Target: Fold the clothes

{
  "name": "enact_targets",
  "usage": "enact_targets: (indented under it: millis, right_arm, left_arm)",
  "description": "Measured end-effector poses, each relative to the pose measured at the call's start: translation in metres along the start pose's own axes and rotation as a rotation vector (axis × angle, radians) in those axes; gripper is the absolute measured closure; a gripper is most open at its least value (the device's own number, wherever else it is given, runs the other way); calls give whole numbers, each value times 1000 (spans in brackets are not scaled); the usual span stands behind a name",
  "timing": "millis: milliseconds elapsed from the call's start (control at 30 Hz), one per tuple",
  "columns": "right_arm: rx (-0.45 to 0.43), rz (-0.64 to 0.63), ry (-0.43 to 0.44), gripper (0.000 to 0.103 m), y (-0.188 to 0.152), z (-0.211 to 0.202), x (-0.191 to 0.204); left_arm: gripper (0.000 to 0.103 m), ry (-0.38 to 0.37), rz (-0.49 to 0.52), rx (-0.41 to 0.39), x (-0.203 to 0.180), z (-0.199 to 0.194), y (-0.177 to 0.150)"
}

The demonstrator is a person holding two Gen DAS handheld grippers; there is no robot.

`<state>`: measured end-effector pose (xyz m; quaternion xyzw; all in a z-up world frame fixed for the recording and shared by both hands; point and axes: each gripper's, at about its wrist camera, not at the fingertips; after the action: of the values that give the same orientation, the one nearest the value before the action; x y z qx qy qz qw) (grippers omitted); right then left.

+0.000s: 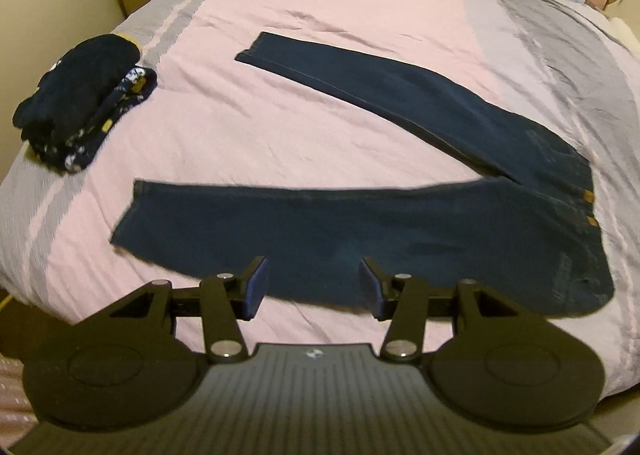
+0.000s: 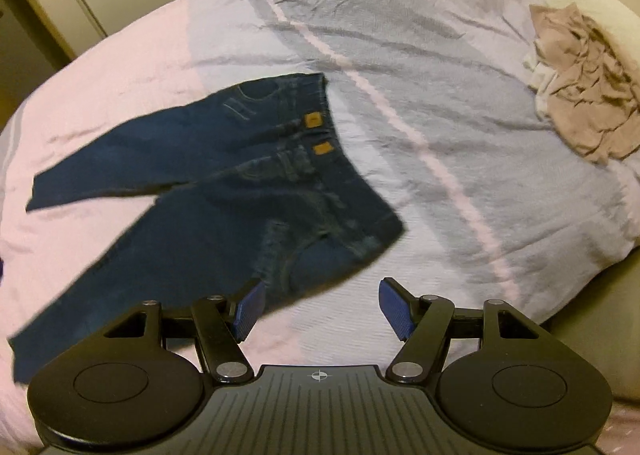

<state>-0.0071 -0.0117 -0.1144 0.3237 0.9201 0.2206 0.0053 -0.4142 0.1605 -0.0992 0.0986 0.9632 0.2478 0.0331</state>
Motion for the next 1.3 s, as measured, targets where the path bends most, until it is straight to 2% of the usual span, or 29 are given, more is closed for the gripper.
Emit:
enact_targets:
  millis: [133,233,400,600,733,900,1033,1167,1300]
  right_arm:
    - [20,31,6,36,7,19,34]
    - [36,18,0,36,5,32,61]
    - [21,-24,2,36,-1,49,89]
    - [-27,-24,16,36,8,71,96]
    - [-103,-53,10,36,32,93,91]
    - [-136,-89,40,36,73,133,78]
    - [-110,-285,27,36,99,169,79]
    - [-74,-496,79,37,120,213,80]
    - [-58,-629,124,37,150,261,76]
  left_arm:
    - [58,11,17,13,38,24,26]
    - [58,-14,35,40,56,46,40]
    - [58,-67,96,93,52,81,54]
    - [58,-148,169,110,22,115,70]
    - [58,-186,211,101,-7,140,82]
    - [58,-237,291,69,-56,175,102]
    - [58,-288,369,43,-97,206,116]
    - [58,-340,468,13,-136,241,125]
    - [60,-371,554,-20,-169,280,142]
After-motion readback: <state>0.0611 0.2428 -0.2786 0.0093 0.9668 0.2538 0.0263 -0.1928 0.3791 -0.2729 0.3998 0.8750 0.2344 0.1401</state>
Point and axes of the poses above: each gripper's, at about its wrist camera, not at the fingertips, and z roughly the way its jaws point, x to its left, y to its top, and after that the axes turned 4 degrees about -z, right-handed
